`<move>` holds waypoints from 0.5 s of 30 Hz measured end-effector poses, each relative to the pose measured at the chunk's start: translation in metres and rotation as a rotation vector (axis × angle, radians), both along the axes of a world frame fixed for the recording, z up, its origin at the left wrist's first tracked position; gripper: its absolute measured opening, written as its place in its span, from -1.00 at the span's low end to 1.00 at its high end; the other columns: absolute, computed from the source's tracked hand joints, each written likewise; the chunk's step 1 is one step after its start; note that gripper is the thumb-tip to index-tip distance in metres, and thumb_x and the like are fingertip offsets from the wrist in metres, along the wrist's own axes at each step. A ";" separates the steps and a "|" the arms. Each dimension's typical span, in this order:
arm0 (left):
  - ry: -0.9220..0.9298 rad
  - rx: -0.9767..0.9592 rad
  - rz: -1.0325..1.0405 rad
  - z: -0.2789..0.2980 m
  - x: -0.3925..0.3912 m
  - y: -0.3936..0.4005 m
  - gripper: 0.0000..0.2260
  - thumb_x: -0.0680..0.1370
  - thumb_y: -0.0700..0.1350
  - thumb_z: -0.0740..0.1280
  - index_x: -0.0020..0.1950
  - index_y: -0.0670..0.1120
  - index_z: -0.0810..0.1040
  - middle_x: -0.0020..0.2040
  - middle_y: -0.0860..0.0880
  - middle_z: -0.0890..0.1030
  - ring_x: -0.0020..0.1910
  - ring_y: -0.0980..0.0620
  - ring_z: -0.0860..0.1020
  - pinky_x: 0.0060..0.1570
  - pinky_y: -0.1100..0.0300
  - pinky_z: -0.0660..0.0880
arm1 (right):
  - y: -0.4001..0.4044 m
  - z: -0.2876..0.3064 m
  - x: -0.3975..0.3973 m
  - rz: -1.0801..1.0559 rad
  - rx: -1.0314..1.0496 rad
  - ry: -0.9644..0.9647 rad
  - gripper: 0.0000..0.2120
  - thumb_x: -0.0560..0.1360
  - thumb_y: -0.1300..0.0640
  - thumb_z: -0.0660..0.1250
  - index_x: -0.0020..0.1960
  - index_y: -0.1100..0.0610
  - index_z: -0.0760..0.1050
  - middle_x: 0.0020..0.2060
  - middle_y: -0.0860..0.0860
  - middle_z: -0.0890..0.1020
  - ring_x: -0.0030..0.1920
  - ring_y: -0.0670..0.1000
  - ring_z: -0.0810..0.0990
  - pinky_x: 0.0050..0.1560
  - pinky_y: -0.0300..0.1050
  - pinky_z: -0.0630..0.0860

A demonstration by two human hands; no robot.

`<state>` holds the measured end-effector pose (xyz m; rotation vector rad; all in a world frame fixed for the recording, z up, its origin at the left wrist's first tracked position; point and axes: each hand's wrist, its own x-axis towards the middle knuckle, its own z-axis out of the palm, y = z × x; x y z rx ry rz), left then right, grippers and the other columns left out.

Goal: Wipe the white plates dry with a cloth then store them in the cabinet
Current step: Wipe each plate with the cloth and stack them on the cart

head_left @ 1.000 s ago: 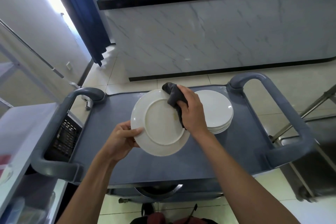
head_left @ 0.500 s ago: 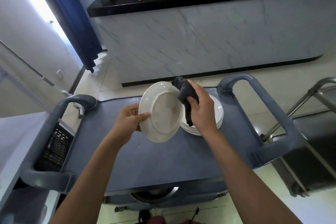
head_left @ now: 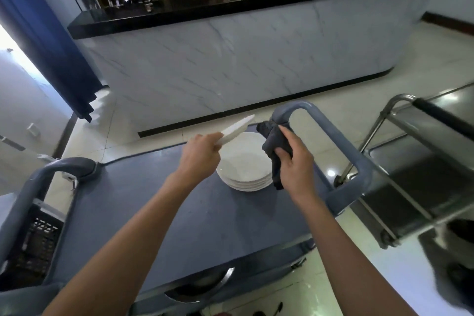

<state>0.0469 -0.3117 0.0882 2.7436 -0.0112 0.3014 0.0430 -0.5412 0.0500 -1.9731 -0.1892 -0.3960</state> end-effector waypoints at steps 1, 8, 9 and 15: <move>-0.002 0.037 -0.020 -0.003 0.005 -0.007 -0.78 0.52 -0.28 0.22 -0.22 0.02 0.45 -0.30 -0.10 0.52 -0.26 -0.22 0.50 -0.41 0.10 0.24 | -0.005 -0.001 -0.002 -0.013 -0.010 0.005 -0.53 0.60 0.27 0.29 0.47 0.00 0.38 0.37 -0.04 0.50 0.37 -0.06 0.42 0.32 -0.32 0.30; 0.031 0.260 -0.078 -0.031 0.021 -0.051 -0.63 0.48 -0.31 0.21 0.15 0.01 0.62 -0.15 -0.08 0.64 -0.14 -0.18 0.54 -0.26 0.09 0.30 | -0.038 -0.012 -0.021 -0.102 -0.032 0.035 -0.55 0.61 0.26 0.30 0.47 0.04 0.39 0.37 -0.08 0.50 0.34 -0.22 0.38 0.34 -0.45 0.27; 0.041 0.263 -0.089 -0.037 0.022 -0.053 -0.61 0.49 -0.31 0.21 0.19 0.02 0.61 -0.10 -0.09 0.66 -0.09 -0.19 0.56 -0.23 0.09 0.33 | -0.042 -0.014 -0.023 -0.114 -0.031 0.041 -0.55 0.61 0.26 0.30 0.47 0.05 0.39 0.36 -0.08 0.50 0.34 -0.23 0.37 0.33 -0.45 0.26; 0.089 0.318 -0.167 -0.067 0.018 -0.061 -0.51 0.49 -0.32 0.19 0.35 0.03 0.55 0.13 -0.08 0.65 0.07 -0.24 0.59 -0.17 0.06 0.35 | -0.054 -0.023 -0.034 -0.139 -0.028 0.077 -0.55 0.61 0.26 0.28 0.48 0.05 0.38 0.38 -0.06 0.49 0.37 -0.21 0.36 0.34 -0.47 0.25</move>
